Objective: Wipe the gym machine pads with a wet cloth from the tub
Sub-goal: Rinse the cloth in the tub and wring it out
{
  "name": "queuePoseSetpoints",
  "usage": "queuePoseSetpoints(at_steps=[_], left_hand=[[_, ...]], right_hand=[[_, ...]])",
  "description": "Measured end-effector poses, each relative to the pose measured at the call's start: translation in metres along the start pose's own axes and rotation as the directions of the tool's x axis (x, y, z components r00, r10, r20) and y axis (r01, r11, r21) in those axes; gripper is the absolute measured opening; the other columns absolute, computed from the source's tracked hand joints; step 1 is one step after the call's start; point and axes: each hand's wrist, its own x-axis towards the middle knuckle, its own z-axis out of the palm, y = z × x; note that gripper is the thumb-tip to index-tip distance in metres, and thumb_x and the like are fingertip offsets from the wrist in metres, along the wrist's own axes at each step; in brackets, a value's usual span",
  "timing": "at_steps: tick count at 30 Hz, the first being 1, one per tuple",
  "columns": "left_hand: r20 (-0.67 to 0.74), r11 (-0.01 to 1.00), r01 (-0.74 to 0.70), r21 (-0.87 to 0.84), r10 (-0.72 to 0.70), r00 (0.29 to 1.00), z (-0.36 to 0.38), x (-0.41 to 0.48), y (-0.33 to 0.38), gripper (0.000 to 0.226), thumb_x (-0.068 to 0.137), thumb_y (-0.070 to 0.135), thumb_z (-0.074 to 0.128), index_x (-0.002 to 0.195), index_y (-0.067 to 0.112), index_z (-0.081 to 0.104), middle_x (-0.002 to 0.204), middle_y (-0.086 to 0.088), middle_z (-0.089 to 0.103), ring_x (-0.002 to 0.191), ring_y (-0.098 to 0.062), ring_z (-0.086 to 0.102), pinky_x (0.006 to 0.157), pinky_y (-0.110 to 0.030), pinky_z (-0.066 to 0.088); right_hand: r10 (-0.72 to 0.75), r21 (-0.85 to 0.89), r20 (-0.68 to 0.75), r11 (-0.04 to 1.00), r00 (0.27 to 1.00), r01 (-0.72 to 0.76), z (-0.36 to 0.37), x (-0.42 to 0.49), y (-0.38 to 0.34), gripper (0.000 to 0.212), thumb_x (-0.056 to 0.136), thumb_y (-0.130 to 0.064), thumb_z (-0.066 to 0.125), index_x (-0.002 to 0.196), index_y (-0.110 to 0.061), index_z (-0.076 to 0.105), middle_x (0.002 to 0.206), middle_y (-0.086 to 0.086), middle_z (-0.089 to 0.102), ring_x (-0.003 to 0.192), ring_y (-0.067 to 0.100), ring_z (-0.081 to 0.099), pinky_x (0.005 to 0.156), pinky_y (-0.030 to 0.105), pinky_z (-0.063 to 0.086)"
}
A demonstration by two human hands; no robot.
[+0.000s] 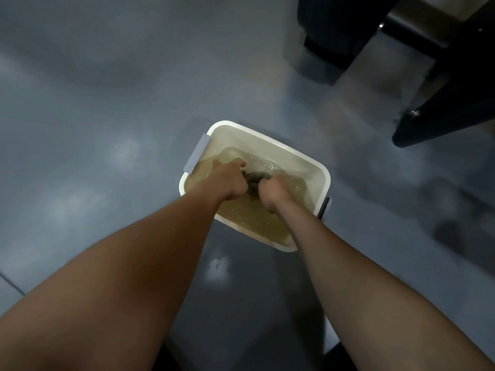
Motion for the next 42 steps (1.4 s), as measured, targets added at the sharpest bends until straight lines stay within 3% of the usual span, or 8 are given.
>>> queuePoseSetpoints(at_steps=[4, 8, 15, 21, 26, 29, 34, 42], left_hand=[[0.015, 0.907, -0.189, 0.377, 0.198, 0.980, 0.003, 0.004, -0.001, 0.038, 0.079, 0.035, 0.066, 0.116, 0.032, 0.059, 0.129, -0.008, 0.050, 0.120, -0.031, 0.047, 0.088, -0.039, 0.047], [-0.047, 0.965, -0.174, -0.196, 0.168, 0.985, -0.003, -0.005, -0.002, 0.011, 0.079, 0.010, 0.070, 0.089, 0.010, 0.066, 0.089, -0.012, 0.067, 0.089, -0.027, 0.064, 0.080, -0.045, 0.057], [0.165, 0.582, 0.031, -0.813, 0.179, 0.970, -0.015, -0.023, -0.001, 0.040, 0.092, -0.009, 0.059, 0.129, -0.002, 0.048, 0.117, -0.025, 0.064, 0.097, -0.030, 0.073, 0.080, -0.032, 0.060], [0.209, 0.941, -0.237, -0.242, 0.289, 0.934, -0.016, -0.027, -0.002, 0.077, 0.085, -0.001, 0.068, 0.149, 0.026, 0.038, 0.127, 0.001, 0.053, 0.101, -0.019, 0.067, 0.079, -0.029, 0.061], [0.194, 0.861, -0.462, 0.213, 0.426, 0.884, -0.014, -0.020, -0.007, 0.054, 0.082, 0.022, 0.076, 0.132, 0.023, 0.054, 0.110, 0.004, 0.065, 0.095, -0.018, 0.063, 0.075, -0.027, 0.048], [0.156, 0.891, -0.402, 0.209, 0.376, 0.913, -0.021, -0.018, -0.009, 0.016, 0.094, 0.028, 0.058, 0.104, 0.018, 0.065, 0.093, 0.000, 0.068, 0.086, -0.022, 0.064, 0.069, -0.028, 0.048], [0.114, 0.970, -0.149, -0.190, 0.173, 0.978, -0.020, -0.020, 0.002, 0.031, 0.100, 0.027, 0.040, 0.082, 0.012, 0.059, 0.073, -0.005, 0.057, 0.066, -0.021, 0.055, 0.069, -0.037, 0.056], [0.388, 0.438, 0.353, -0.827, -0.011, 0.922, 0.000, -0.020, 0.003, 0.029, 0.101, 0.020, 0.032, 0.088, 0.009, 0.055, 0.060, -0.004, 0.046, 0.042, -0.012, 0.017, 0.046, -0.021, 0.035]], right_hand=[[-0.110, 0.497, 0.200, 0.868, 0.974, -0.004, -0.010, -0.008, -0.001, 0.026, 0.096, -0.026, 0.048, 0.072, -0.019, 0.055, 0.058, 0.001, 0.044, 0.050, 0.017, 0.038, 0.048, 0.027, 0.029], [0.009, 0.553, 0.254, 0.819, 0.967, -0.153, -0.016, -0.005, 0.003, 0.019, 0.096, -0.029, 0.046, 0.085, -0.017, 0.057, 0.064, 0.000, 0.041, 0.049, 0.014, 0.030, 0.048, 0.027, 0.024], [-0.056, 0.580, 0.350, 0.797, 0.935, -0.169, -0.020, -0.008, -0.002, 0.029, 0.103, -0.040, 0.056, 0.096, -0.015, 0.071, 0.071, 0.002, 0.062, 0.059, 0.012, 0.052, 0.052, 0.025, 0.043], [-0.006, 0.372, 0.364, 0.918, 0.931, -0.140, -0.036, -0.005, -0.006, 0.020, 0.105, -0.025, 0.056, 0.102, -0.012, 0.070, 0.087, 0.005, 0.072, 0.067, 0.013, 0.060, 0.047, 0.021, 0.044], [-0.099, 0.419, 0.592, 0.886, 0.800, -0.200, -0.059, -0.013, -0.012, 0.011, 0.100, 0.001, 0.054, 0.102, -0.003, 0.065, 0.097, 0.011, 0.071, 0.086, 0.017, 0.069, 0.069, 0.023, 0.060], [-0.220, 0.342, 0.501, 0.939, 0.837, 0.041, -0.060, -0.012, -0.007, 0.019, 0.094, 0.011, 0.059, 0.096, -0.008, 0.058, 0.098, 0.011, 0.068, 0.089, 0.020, 0.071, 0.077, 0.026, 0.060], [-0.547, 0.004, 0.159, 0.832, 0.822, 0.554, -0.051, -0.005, 0.002, 0.041, 0.085, 0.009, 0.066, 0.074, -0.027, 0.050, 0.077, -0.009, 0.051, 0.071, 0.008, 0.049, 0.068, 0.020, 0.045], [-0.792, -0.213, -0.040, 0.603, 0.610, 0.769, -0.041, -0.011, 0.006, 0.033, 0.082, 0.012, 0.052, 0.083, -0.018, 0.065, 0.089, -0.002, 0.060, 0.085, 0.021, 0.058, 0.072, 0.027, 0.045]])
